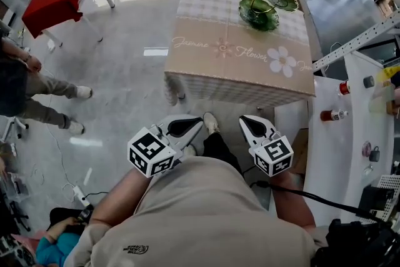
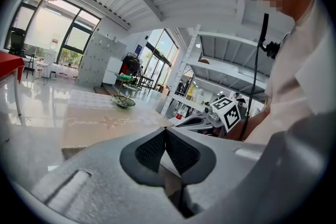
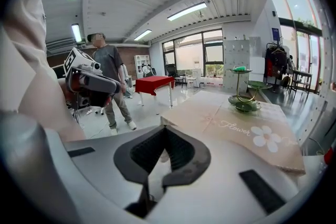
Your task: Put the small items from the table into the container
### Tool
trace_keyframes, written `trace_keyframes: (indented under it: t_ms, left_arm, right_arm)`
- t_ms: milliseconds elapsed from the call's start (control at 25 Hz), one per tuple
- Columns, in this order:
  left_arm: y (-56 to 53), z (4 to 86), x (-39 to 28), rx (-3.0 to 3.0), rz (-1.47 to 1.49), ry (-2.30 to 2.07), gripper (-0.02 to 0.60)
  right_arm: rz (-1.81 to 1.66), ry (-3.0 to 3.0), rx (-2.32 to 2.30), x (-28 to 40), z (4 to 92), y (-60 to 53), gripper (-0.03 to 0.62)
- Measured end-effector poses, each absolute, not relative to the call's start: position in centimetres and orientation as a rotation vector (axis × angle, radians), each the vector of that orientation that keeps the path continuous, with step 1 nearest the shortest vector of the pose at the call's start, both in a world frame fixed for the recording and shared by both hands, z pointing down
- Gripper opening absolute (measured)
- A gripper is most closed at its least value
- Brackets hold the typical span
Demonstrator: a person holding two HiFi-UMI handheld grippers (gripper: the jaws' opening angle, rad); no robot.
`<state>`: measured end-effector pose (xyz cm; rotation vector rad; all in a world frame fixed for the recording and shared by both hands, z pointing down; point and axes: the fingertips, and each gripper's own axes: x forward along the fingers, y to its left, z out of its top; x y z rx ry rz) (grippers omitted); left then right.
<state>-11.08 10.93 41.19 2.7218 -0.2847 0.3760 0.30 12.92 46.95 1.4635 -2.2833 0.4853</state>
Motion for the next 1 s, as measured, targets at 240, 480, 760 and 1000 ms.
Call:
trace_keyframes:
  t_ms: [240, 480, 760, 1000]
  left_arm:
    - [11.9, 41.3, -12.5, 2.722, 0.380, -0.302, 0.008]
    - [12.7, 41.5, -13.6, 2.707, 0.375, -0.322, 0.008]
    - [12.8, 41.5, -13.6, 2.706, 0.367, -0.323, 0.008]
    - [11.8, 41.4, -13.6, 2.706, 0.374, -0.342, 0.008]
  right_arm:
    - [0.457, -2.287, 1.434, -1.3, 47.0, 13.8, 0.015]
    - [0.403, -2.299, 1.399, -2.5, 46.4, 13.8, 0.015]
    - [0.410, -2.296, 1.393, -2.6, 47.0, 14.2, 0.015]
    - [0.397, -2.300, 1.402, -2.2, 46.7, 13.7, 0.015]
